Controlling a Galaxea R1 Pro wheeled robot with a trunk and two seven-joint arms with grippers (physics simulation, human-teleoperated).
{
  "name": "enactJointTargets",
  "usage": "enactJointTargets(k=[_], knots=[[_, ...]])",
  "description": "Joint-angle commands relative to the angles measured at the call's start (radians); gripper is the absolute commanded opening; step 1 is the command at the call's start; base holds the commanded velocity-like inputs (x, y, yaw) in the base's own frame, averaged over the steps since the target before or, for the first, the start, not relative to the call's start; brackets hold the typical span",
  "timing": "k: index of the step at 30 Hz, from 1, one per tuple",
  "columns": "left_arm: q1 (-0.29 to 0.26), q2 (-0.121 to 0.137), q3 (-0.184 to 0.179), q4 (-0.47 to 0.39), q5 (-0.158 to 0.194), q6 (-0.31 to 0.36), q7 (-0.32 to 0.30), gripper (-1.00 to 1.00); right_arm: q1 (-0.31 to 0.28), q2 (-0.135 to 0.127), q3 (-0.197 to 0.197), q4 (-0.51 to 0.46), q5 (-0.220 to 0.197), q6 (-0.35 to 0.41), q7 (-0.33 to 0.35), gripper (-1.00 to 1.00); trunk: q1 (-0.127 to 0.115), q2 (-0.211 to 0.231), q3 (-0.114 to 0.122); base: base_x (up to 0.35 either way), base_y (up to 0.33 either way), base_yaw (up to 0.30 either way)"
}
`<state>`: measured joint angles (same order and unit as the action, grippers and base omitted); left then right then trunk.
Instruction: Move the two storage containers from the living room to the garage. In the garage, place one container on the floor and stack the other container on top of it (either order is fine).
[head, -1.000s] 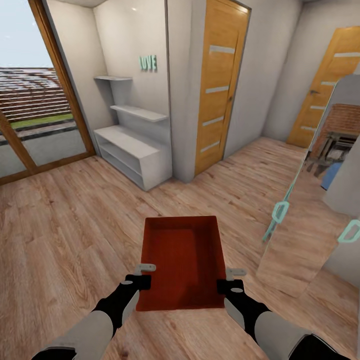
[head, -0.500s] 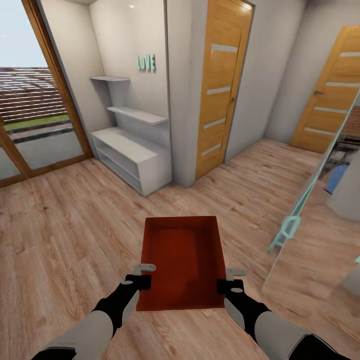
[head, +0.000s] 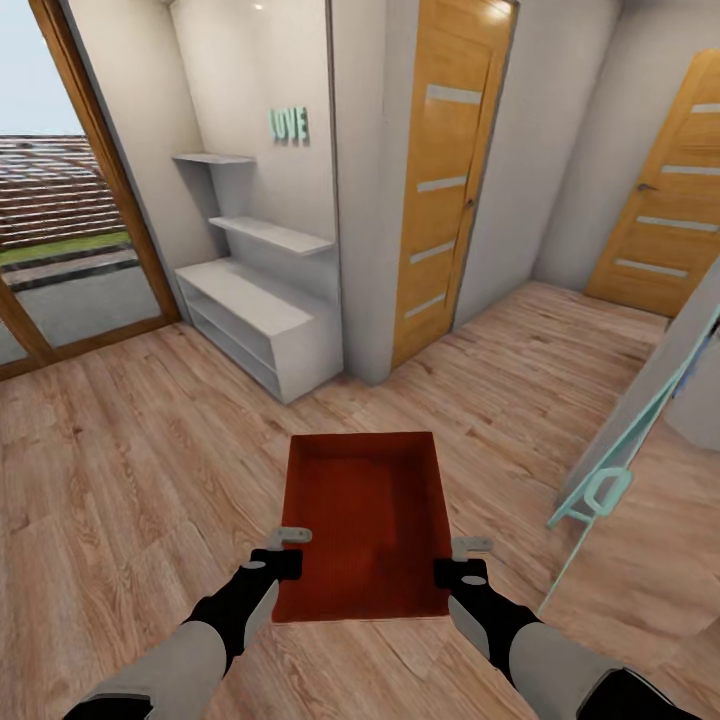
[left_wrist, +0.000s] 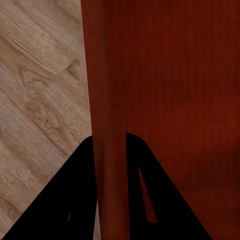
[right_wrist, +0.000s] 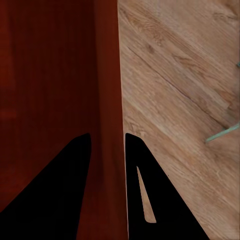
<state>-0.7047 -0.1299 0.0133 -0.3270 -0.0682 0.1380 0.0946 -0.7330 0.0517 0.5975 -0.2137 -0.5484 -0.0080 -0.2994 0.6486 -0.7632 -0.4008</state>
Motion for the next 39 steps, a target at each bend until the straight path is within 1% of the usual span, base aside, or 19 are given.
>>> enactJointTargets(k=[1, 13, 30, 39], knots=[[0.001, -0.004, -0.018, 0.008, 0.001, 0.006, 0.008, -1.0, -0.002, 0.0, -0.01, -0.001, 0.015, -0.004, -0.006, -1.0, 0.001, -0.001, -0.001, 0.323, 0.0, 0.0], [0.001, -0.004, -0.018, 0.008, 0.001, 0.006, 0.008, -1.0, -0.002, 0.0, -0.01, 0.0, 0.015, -0.003, -0.007, -1.0, 0.001, -0.001, -0.001, 0.323, 0.0, -0.012], [0.001, -0.004, -0.018, 0.008, 0.001, 0.006, 0.008, -1.0, -0.002, 0.0, -0.01, 0.0, 0.015, -0.003, -0.007, -1.0, 0.001, -0.001, -0.001, 0.323, 0.0, -0.219], [0.001, -0.004, -0.018, 0.008, 0.001, 0.006, 0.008, -1.0, -0.002, 0.0, -0.01, 0.0, 0.015, -0.003, -0.007, -1.0, 0.001, -0.001, -0.001, 0.323, 0.0, -0.021]])
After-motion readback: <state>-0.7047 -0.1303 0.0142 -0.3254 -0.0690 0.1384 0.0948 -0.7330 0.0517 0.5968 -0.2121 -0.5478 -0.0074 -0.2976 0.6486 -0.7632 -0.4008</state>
